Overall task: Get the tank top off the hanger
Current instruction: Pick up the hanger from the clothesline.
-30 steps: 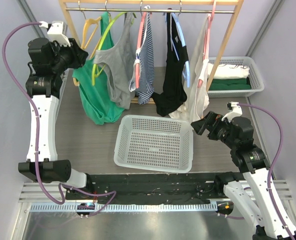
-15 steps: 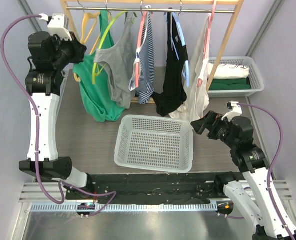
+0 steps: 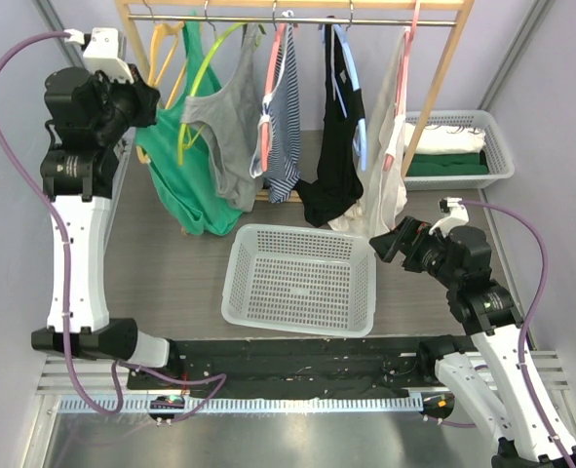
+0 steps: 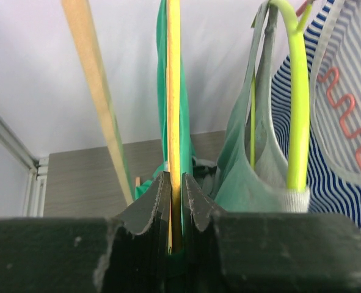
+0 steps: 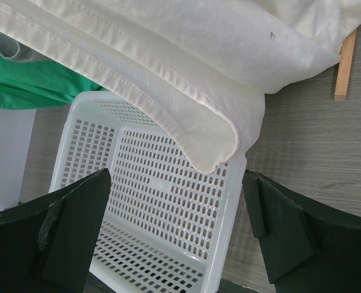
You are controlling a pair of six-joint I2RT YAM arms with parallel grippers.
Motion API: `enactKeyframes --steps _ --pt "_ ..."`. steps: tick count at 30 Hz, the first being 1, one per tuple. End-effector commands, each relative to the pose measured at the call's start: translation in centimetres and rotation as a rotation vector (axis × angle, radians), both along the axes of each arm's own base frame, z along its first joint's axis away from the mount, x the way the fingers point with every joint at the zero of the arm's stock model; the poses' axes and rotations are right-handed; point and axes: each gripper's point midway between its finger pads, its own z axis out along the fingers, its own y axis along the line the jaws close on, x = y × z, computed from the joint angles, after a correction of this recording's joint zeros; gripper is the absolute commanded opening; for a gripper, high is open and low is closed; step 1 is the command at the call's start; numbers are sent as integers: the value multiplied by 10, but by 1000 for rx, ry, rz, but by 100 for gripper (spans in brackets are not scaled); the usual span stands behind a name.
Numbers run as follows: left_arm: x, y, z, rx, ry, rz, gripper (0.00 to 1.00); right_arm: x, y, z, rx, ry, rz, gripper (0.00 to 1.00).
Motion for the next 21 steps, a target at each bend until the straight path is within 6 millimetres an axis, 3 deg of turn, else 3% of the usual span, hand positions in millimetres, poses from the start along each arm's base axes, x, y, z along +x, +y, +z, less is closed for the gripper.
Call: enactKeyframes --steps 1,3,4,6,7,11,12,13,15,16,21 --pt "-51 10 40 52 -142 35 0 3 1 17 9 -42 3 100" --pt "-73 13 37 67 -136 44 0 3 1 18 10 -43 0 100" --pt "-77 14 17 88 -87 42 0 3 1 19 13 -43 2 100" --pt "-103 16 15 118 -101 43 0 3 2 19 21 -40 2 100" --pt "-107 18 1 142 -72 43 0 3 3 19 22 -40 5 100" --pt "-151 32 0 151 -81 115 0 2 3 20 25 -40 7 100" --pt "-160 43 3 145 -92 182 0 2 3 19 23 -38 9 100" --pt "-185 52 17 126 -154 236 0 1 3 20 21 -41 10 100" --pt "-204 65 32 112 -226 308 0 0 3 21 18 -41 10 100" --pt "-223 68 42 103 -283 326 0 0 2 20 17 -37 10 100" --pt "-272 96 91 59 -430 492 0 -2 4 23 28 -45 18 100"
